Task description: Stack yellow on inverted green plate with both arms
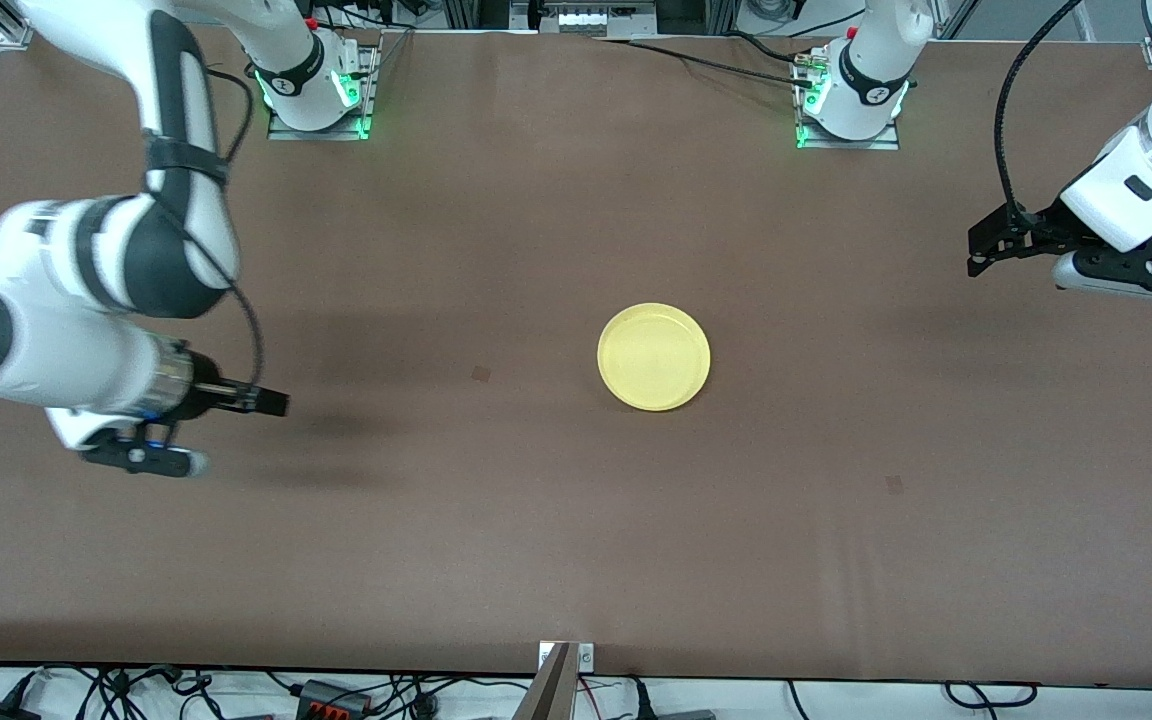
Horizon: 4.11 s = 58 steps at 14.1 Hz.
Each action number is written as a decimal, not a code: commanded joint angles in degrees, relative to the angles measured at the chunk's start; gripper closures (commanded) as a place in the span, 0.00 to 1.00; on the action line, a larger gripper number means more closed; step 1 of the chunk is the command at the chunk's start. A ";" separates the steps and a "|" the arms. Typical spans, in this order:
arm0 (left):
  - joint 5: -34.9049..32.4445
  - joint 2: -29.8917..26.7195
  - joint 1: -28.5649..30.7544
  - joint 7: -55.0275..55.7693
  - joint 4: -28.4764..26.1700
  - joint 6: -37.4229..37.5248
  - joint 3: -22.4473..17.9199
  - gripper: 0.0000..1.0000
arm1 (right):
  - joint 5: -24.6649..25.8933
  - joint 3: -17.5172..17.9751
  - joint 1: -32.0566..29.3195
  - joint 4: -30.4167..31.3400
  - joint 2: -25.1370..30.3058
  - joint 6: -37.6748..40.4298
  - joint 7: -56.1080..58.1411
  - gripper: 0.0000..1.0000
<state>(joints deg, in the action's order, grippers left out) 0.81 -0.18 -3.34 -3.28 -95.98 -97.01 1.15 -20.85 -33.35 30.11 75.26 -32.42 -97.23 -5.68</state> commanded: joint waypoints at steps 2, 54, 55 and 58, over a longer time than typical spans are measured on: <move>0.24 -0.87 0.00 -0.85 -0.17 0.86 0.17 0.00 | 0.46 -0.40 -2.59 -3.10 1.39 3.36 1.28 0.00; 0.95 -2.72 1.58 -0.14 -3.95 -2.31 -0.18 0.00 | 24.19 31.06 -30.64 20.36 33.92 0.98 5.85 0.00; 0.95 -2.81 1.58 -0.14 -3.95 -2.31 -0.10 0.00 | 24.02 31.06 -30.64 20.54 34.00 0.98 5.77 0.00; 0.95 -2.81 1.58 -0.14 -3.95 -2.31 -0.10 0.00 | 24.28 31.15 -30.37 20.98 33.92 0.37 5.24 0.00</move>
<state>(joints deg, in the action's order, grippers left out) 0.81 -3.30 -1.84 -3.18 -101.26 -100.55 0.96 2.53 -2.33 -0.47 95.36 0.65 -96.23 -0.93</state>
